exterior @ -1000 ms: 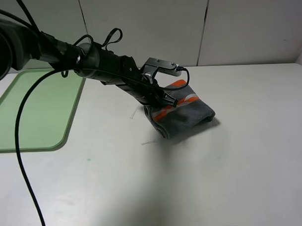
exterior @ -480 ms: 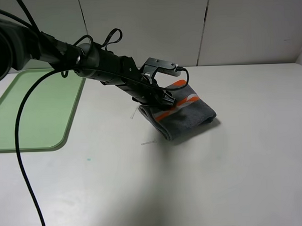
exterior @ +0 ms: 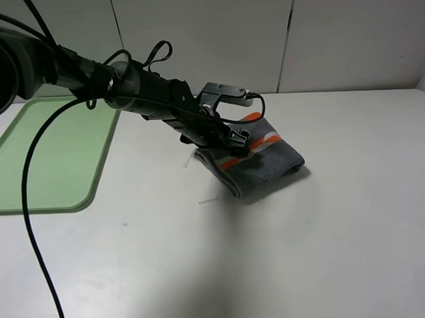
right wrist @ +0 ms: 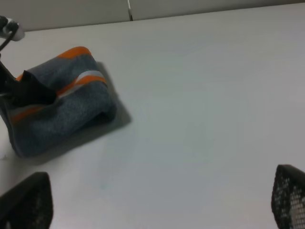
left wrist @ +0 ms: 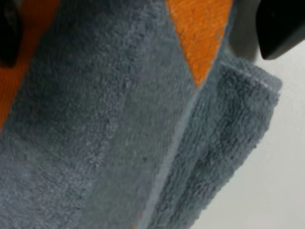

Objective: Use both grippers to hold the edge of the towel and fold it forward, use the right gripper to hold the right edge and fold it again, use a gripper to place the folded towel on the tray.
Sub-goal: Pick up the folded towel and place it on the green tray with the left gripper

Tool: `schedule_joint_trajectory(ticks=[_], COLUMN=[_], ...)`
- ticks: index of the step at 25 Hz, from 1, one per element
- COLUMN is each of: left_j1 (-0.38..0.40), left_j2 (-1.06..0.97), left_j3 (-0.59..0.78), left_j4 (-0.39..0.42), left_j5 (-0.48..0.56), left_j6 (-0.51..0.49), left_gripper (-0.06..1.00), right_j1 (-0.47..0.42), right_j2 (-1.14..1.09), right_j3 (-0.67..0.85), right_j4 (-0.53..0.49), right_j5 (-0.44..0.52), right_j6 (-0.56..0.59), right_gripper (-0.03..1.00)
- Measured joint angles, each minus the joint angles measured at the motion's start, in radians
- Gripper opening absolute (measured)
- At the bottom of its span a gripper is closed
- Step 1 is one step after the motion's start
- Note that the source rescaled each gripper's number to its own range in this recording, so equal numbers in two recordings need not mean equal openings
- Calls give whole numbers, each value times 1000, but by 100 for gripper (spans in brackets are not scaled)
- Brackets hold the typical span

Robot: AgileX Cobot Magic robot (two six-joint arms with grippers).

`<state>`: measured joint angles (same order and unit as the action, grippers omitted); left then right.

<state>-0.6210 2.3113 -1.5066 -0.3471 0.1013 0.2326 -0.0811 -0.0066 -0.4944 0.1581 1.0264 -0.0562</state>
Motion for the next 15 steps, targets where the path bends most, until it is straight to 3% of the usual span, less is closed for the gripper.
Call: schedule_joint_trajectory(ticks=[12,15], left_j1=[-22,-26], left_j2=[39,43], left_j3=[-10,-12], left_j4=[8,9], left_j5=[-94,-110], left_j6=[-45,-45], left_gripper=[100,92], right_j1=[0,0], right_j2=[0,0], right_j3=[0,0], right_j4=[0,0], right_j5=[0,0], right_j6=[0,0], right_gripper=[100,100])
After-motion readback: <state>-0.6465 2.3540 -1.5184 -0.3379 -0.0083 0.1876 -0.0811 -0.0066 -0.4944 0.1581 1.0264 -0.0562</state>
